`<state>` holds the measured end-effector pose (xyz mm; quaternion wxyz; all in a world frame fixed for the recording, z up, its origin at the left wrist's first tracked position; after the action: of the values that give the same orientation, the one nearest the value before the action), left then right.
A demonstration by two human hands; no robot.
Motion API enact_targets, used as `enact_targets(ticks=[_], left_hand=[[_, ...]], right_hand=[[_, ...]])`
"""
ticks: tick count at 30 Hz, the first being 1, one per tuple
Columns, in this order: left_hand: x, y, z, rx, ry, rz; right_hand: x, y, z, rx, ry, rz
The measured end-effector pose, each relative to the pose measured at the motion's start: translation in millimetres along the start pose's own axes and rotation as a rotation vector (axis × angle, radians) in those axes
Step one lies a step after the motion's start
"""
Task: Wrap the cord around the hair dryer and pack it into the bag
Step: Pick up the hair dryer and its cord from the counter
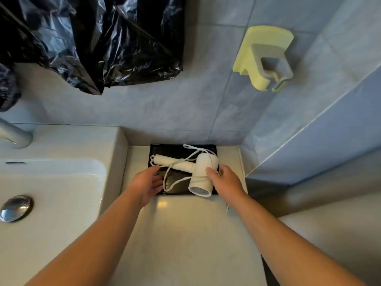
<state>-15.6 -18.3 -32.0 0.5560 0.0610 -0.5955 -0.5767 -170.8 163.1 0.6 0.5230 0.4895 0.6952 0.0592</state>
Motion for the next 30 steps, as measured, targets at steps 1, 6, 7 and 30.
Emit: enact_targets(ticks=[1, 6, 7, 30], left_hand=[[1, -3, 3, -0.001, 0.016, -0.017], [2, -24, 13, -0.044, 0.052, -0.091], [3, -27, 17, -0.051, 0.058, -0.092], [12, 57, 67, -0.173, 0.115, 0.081]], right_hand=[[-2, -4, 0, -0.002, 0.007, 0.040], [-5, -20, 2, -0.103, -0.037, 0.260], [-5, -23, 2, -0.114, -0.044, 0.278], [-10, 56, -13, 0.076, -0.372, -0.070]])
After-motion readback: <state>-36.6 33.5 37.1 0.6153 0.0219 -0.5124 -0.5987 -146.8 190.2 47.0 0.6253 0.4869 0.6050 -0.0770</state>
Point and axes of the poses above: each hand's wrist, its own y-axis away from the middle knuckle, its own z-axis out of the palm, x = y × z, the point moved 4 cm from there along -y, towards the middle knuckle, and after that the axes turned 13 degrees about -x, right-handed, at the moved point
